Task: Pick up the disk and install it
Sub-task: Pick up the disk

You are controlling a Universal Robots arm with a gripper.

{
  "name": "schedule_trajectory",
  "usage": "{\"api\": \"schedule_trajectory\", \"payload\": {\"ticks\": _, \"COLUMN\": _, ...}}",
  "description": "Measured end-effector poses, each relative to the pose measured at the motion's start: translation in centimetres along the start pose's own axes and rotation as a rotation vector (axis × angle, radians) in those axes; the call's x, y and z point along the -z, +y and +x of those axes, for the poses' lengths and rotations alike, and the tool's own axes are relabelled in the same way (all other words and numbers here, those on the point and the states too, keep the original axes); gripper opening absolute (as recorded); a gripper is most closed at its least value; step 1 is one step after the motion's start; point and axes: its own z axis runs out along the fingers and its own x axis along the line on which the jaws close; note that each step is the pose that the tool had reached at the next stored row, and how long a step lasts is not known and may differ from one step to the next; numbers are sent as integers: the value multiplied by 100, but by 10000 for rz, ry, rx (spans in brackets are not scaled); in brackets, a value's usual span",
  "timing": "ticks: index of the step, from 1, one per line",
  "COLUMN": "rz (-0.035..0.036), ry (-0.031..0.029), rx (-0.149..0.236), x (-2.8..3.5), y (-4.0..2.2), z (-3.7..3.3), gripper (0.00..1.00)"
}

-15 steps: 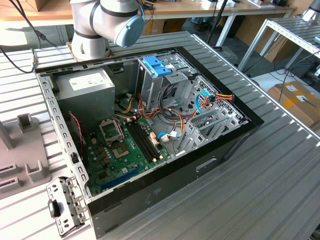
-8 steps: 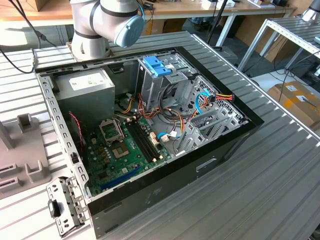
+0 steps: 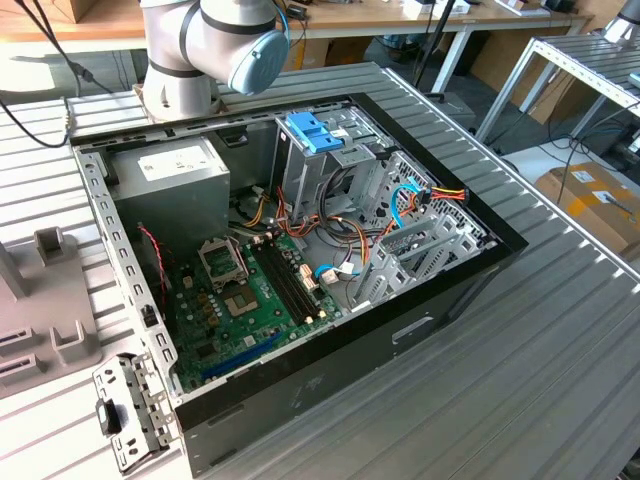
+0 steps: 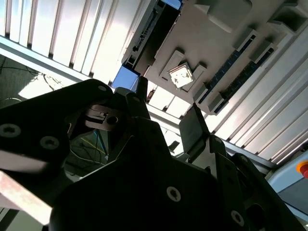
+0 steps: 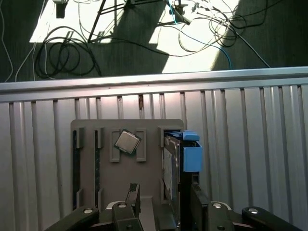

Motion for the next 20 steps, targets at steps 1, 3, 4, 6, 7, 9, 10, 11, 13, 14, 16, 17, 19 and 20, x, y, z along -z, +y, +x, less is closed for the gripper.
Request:
{"api": "schedule_trajectory", "payload": {"ticks": 1, "rz": 0, "ry": -4, "rx": 0, "x": -4, "y": 0, "z": 0, "gripper": 54}}
{"api": "schedule_trajectory", "payload": {"ticks": 3, "rz": -1, "ry": -11, "rx": 0, "x": -14, "y": -1, "z": 0, "gripper": 54}}
{"api": "schedule_trajectory", "payload": {"ticks": 4, "rz": -2, "ry": -15, "rx": 0, "x": -18, "y": -1, "z": 0, "gripper": 54}}
{"api": "schedule_trajectory", "payload": {"ticks": 6, "rz": -2, "ry": -22, "rx": 1, "x": -27, "y": -1, "z": 1, "gripper": 54}}
{"api": "schedule_trajectory", "payload": {"ticks": 7, "rz": -2, "ry": -25, "rx": 1, "x": -32, "y": -1, "z": 1, "gripper": 54}}
{"api": "schedule_trajectory", "payload": {"ticks": 9, "rz": -3, "ry": -32, "rx": 1, "x": -48, "y": -2, "z": 1, "gripper": 54}}
{"api": "schedule_trajectory", "payload": {"ticks": 10, "rz": -3, "ry": -34, "rx": 1, "x": -56, "y": -2, "z": 2, "gripper": 54}}
{"api": "schedule_trajectory", "payload": {"ticks": 11, "rz": -3, "ry": -35, "rx": 2, "x": -62, "y": -3, "z": 2, "gripper": 54}}
{"api": "schedule_trajectory", "payload": {"ticks": 13, "rz": -3, "ry": -39, "rx": 2, "x": -73, "y": -3, "z": 2, "gripper": 54}}
{"api": "schedule_trajectory", "payload": {"ticks": 14, "rz": -3, "ry": -41, "rx": 2, "x": -78, "y": -3, "z": 3, "gripper": 54}}
{"api": "schedule_trajectory", "payload": {"ticks": 16, "rz": -4, "ry": -47, "rx": 2, "x": -89, "y": -4, "z": 3, "gripper": 54}}
{"api": "schedule_trajectory", "payload": {"ticks": 17, "rz": -4, "ry": -49, "rx": 2, "x": -95, "y": -5, "z": 3, "gripper": 54}}
{"api": "schedule_trajectory", "payload": {"ticks": 19, "rz": -5, "ry": -56, "rx": 2, "x": -105, "y": -5, "z": 3, "gripper": 54}}
{"api": "schedule_trajectory", "payload": {"ticks": 20, "rz": -4, "ry": -60, "rx": 3, "x": -111, "y": -5, "z": 4, "gripper": 54}}
